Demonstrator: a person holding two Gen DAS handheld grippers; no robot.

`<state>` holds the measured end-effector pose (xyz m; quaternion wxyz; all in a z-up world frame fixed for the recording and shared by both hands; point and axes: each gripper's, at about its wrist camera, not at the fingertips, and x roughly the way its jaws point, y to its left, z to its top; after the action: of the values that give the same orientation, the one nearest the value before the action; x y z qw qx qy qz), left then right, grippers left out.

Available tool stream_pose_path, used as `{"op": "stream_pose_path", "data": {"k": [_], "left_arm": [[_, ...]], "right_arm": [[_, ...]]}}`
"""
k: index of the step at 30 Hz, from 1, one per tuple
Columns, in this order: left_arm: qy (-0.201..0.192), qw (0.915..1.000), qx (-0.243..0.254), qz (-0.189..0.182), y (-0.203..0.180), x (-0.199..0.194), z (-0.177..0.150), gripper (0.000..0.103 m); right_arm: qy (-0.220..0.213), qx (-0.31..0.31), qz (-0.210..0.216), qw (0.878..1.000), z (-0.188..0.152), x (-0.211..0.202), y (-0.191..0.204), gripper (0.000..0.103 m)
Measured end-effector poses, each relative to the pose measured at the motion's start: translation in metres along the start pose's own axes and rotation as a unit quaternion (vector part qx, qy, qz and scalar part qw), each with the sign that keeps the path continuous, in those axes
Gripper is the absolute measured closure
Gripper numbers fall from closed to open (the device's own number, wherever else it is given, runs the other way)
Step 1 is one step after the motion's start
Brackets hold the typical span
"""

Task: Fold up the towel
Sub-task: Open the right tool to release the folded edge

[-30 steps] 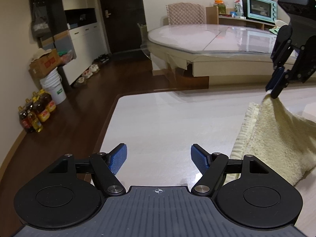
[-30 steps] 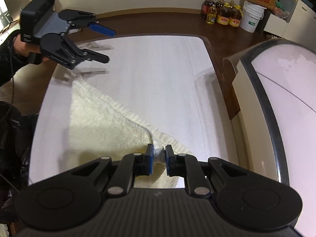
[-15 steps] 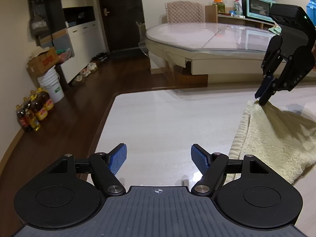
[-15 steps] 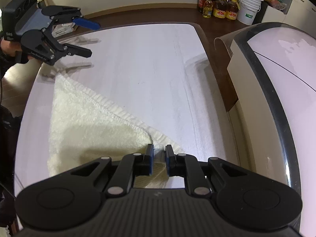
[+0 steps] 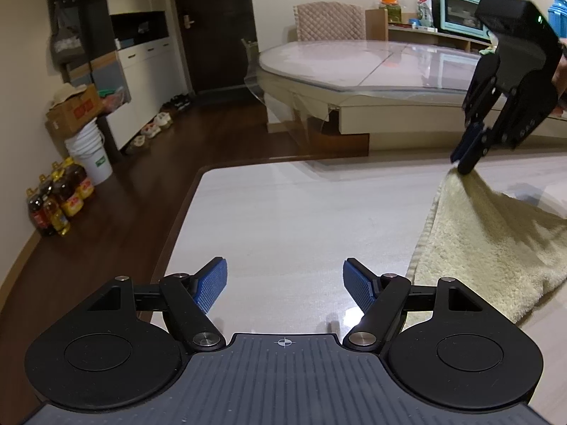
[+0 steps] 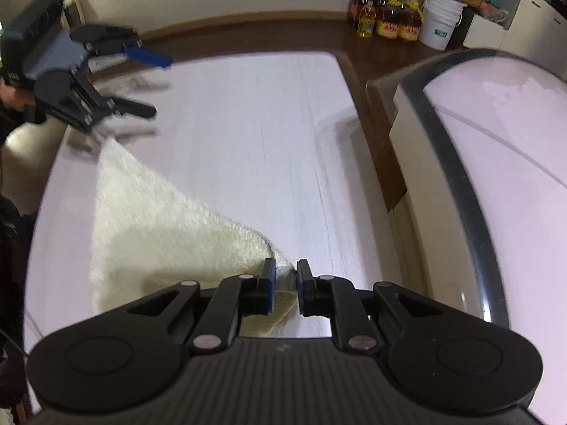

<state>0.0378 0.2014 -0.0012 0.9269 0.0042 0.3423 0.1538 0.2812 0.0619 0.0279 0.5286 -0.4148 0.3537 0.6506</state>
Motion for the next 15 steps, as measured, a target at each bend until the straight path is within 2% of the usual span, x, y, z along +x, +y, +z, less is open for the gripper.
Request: {"op": "stream_pose_path", "data": {"k": [2, 6, 12, 15], "left_arm": [[-0.001, 1.0, -0.001, 0.0, 0.001, 0.0, 0.001, 0.026], [-0.002, 1.0, 0.0, 0.0, 0.001, -0.001, 0.002, 0.026], [-0.005, 1.0, -0.005, -0.001, 0.002, -0.001, 0.001, 0.026], [-0.008, 1.0, -0.002, -0.003, 0.001, -0.002, 0.0, 0.025]], "right_arm": [[0.004, 0.003, -0.006, 1.0, -0.001, 0.008, -0.002, 0.089], [-0.006, 0.017, -0.027, 0.999, -0.005, 0.012, -0.005, 0.064], [-0.061, 0.064, -0.087, 0.992, -0.016, -0.015, -0.003, 0.064], [-0.074, 0.075, -0.08, 0.991, -0.022, -0.021, 0.007, 0.066]]}}
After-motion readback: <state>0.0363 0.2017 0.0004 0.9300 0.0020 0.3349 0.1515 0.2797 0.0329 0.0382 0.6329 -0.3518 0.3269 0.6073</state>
